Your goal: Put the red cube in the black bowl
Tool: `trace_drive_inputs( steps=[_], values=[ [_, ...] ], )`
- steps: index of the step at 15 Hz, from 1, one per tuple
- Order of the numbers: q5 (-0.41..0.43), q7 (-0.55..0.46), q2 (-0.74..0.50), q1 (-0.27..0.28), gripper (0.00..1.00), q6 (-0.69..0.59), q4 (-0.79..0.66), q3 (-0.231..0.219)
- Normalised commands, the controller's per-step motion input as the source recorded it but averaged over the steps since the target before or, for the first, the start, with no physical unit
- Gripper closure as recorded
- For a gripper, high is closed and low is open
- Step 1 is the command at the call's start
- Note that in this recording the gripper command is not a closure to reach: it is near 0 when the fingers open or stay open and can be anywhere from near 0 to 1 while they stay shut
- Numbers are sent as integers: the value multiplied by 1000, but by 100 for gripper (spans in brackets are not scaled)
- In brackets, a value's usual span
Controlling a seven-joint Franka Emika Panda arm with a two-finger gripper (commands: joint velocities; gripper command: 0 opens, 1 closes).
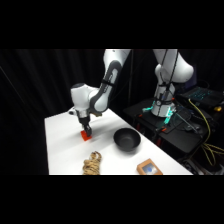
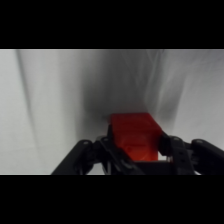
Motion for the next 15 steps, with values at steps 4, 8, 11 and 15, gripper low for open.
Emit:
trace_drive_inputs(
  steps=[4, 8, 11, 15],
  values=[
    [19, 105, -394, 33, 100, -185, -217, -3],
    [15, 134, -506, 88, 100, -351, -229, -45],
    [-84, 193, -529, 170, 100, -330, -273, -109],
    [-117, 192, -550, 173, 100, -202, -361, -89]
  ],
)
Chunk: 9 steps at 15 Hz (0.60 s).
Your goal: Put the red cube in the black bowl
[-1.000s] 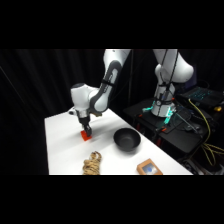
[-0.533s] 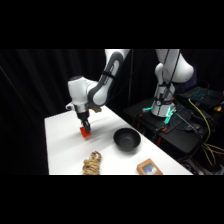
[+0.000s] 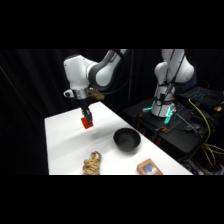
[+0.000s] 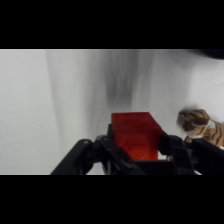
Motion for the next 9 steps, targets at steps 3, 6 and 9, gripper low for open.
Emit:
trace_drive_inputs(
  steps=[3, 6, 9],
  values=[
    [-106, 186, -556, 164, 100, -114, -436, -46],
    [-116, 205, -529, 161, 100, -63, -469, -8],
    [-100, 219, -473, 147, 100, -16, -459, 39]
  ],
)
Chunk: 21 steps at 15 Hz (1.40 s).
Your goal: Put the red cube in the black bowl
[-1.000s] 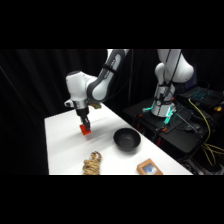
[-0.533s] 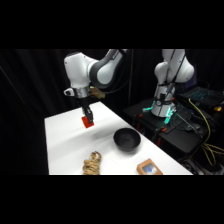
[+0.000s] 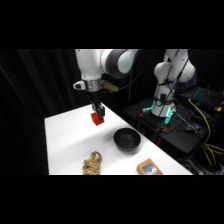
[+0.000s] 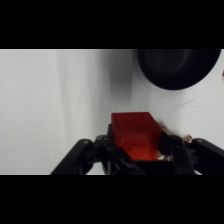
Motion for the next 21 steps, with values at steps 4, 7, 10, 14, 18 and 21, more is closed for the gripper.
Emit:
trace_drive_inputs(
  steps=[4, 7, 10, 14, 18, 21],
  values=[
    [-70, 231, -436, 129, 100, 18, -449, 78],
    [-44, 221, -415, 105, 100, 19, -435, 89],
    [4, 162, -353, 80, 100, 76, -393, 81],
    [66, -40, -195, 36, 100, 334, -326, 42],
    [77, -214, 41, -24, 100, 514, -213, -20],
    [225, -368, 197, -40, 100, 470, -56, -15]
  ],
)
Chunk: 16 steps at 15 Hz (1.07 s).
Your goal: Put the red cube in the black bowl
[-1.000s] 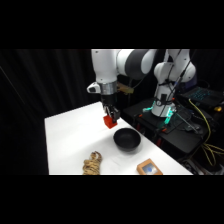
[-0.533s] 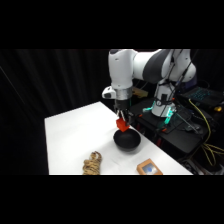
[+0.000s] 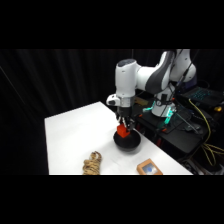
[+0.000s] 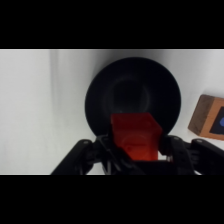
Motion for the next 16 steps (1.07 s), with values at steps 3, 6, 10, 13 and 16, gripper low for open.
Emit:
trace_drive_inputs(
  steps=[3, 6, 10, 13, 16],
  values=[
    [273, -358, 269, -59, 100, 311, 78, 26],
    [186, -244, 207, -73, 0, 115, 152, 58],
    [22, -104, 67, -48, 0, -81, 174, 28],
    [-95, -15, -18, -28, 0, -202, 205, -29],
    [-214, 113, -72, -3, 0, -349, 236, -92]
  ],
)
